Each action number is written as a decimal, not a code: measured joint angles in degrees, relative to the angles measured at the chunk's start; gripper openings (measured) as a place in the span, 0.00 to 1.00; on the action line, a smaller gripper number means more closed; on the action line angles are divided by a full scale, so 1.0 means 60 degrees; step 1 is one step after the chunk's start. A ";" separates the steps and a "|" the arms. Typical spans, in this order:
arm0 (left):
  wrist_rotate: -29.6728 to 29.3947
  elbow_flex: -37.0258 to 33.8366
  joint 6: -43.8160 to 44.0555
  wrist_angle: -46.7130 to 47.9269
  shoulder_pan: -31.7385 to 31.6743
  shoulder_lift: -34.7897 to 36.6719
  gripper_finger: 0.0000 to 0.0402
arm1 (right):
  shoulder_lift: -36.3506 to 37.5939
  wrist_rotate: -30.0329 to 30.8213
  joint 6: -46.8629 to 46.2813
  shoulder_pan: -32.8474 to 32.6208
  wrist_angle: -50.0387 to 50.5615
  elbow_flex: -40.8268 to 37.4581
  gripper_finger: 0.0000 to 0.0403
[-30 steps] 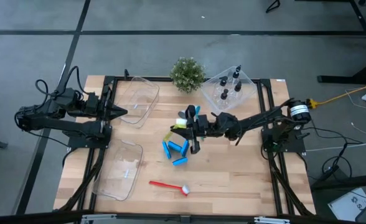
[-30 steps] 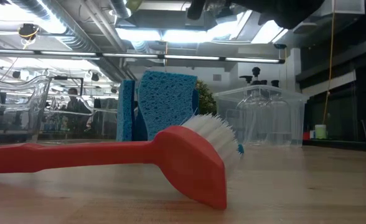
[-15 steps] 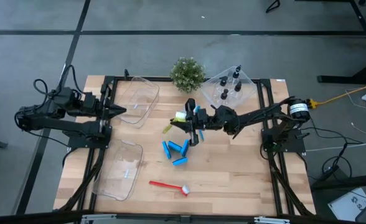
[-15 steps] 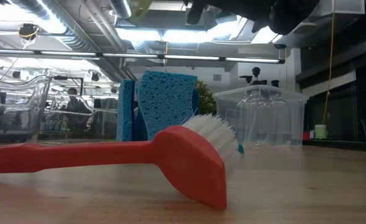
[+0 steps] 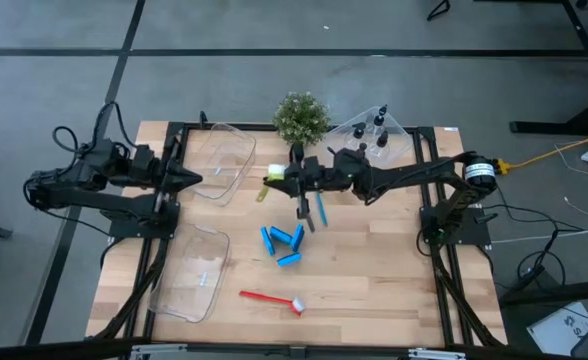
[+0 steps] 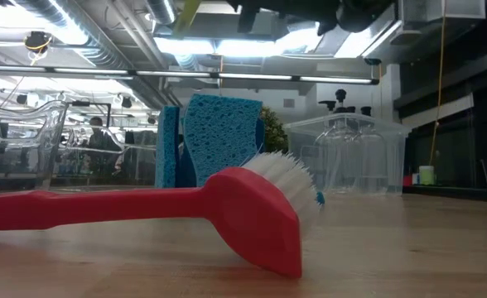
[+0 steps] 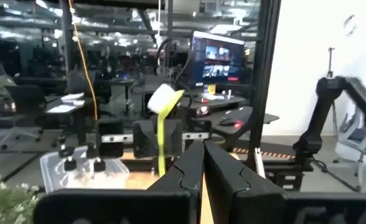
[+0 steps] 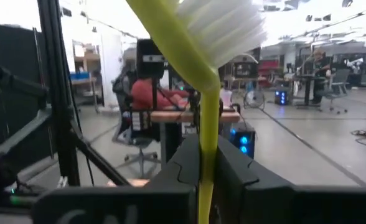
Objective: Pick & Place Kitchen Sink Supplies
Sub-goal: Put the yellow dish brush into the top transparent bin
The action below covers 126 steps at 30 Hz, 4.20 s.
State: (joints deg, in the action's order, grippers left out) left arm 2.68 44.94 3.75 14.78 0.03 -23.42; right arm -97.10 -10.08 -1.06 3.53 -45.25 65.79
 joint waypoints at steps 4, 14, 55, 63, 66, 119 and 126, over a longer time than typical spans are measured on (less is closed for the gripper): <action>-0.0546 0.0006 0.0222 0.0067 0.0000 -0.0384 0.02 | 0.0000 0.0088 0.0268 -0.0170 0.0164 0.0290 0.07; -0.0337 0.0002 -0.0355 0.0052 -0.0002 -0.2837 0.02 | 0.0004 0.0575 0.0617 -0.0241 0.0168 0.0341 0.06; -0.1245 0.1379 -0.1507 -0.0794 -0.0021 -0.5853 0.39 | 0.0004 0.0596 0.1555 -0.0216 0.0520 0.0326 0.06; -0.1182 0.1379 -0.1475 -0.1346 -0.0022 -0.5950 0.15 | 0.0000 0.0587 0.1542 -0.0216 0.0456 0.0326 0.08; -0.1263 0.1379 -0.1462 -0.1422 -0.0022 -0.6006 0.05 | 0.0000 0.0610 0.1563 -0.0216 0.0459 0.0319 0.06; -0.0928 0.1379 -0.0729 0.4287 -0.5548 -0.4802 0.04 | 0.2412 0.2778 -0.1359 -0.0336 0.9089 -0.1910 0.37; -0.1885 0.1056 -0.4147 0.4276 -0.5478 -0.5702 0.04 | 0.2410 0.2768 -0.1359 -0.0339 0.8890 -0.2337 0.37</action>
State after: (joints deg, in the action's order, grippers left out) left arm -8.63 51.27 -21.14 40.43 -32.84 -57.64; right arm -82.64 6.52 -9.21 1.50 8.09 51.77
